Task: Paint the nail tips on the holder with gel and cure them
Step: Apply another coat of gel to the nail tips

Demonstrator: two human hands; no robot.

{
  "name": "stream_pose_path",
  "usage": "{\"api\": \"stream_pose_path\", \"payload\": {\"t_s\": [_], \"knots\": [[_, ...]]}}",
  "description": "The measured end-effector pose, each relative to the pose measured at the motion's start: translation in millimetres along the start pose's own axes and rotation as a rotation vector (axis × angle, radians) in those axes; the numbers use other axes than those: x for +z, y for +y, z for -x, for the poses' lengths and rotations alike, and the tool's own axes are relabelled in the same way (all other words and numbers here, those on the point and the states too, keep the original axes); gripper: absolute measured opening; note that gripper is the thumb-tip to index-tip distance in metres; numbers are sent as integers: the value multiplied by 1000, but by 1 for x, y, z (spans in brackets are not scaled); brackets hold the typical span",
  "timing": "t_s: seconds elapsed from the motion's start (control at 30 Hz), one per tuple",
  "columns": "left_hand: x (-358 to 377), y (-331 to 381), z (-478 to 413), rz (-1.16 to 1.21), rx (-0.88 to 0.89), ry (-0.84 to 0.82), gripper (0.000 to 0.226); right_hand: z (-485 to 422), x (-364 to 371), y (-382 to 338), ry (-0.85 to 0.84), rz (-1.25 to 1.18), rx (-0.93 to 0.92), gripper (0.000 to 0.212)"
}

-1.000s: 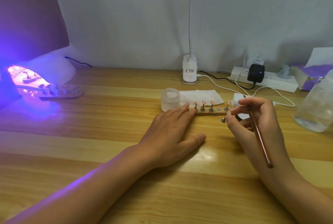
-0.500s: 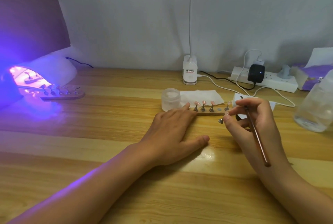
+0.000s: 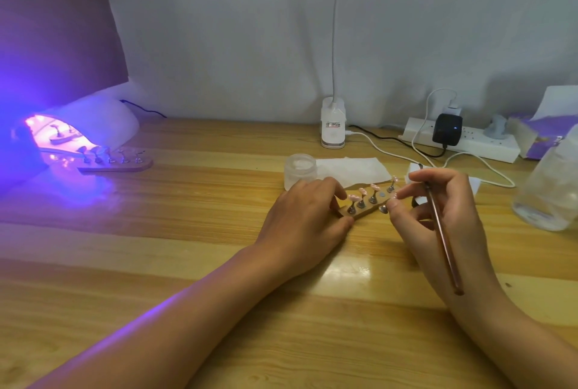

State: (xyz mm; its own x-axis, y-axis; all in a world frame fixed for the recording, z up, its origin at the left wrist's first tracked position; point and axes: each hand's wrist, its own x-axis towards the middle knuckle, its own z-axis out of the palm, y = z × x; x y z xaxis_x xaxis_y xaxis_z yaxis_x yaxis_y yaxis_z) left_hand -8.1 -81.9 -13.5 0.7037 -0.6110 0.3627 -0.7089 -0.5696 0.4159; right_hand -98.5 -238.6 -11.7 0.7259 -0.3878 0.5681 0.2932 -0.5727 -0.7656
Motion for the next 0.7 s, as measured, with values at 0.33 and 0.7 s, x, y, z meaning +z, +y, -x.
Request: {"api": "stream_pose_path", "payload": {"t_s": [0.33, 0.7], "knots": [[-2, -10, 6, -10, -69, 74, 16, 1, -3, -2, -29, 105, -48, 45], [-4, -10, 9, 50, -26, 98, 20, 2, -2, 4, -82, 340, -122, 44]]}}
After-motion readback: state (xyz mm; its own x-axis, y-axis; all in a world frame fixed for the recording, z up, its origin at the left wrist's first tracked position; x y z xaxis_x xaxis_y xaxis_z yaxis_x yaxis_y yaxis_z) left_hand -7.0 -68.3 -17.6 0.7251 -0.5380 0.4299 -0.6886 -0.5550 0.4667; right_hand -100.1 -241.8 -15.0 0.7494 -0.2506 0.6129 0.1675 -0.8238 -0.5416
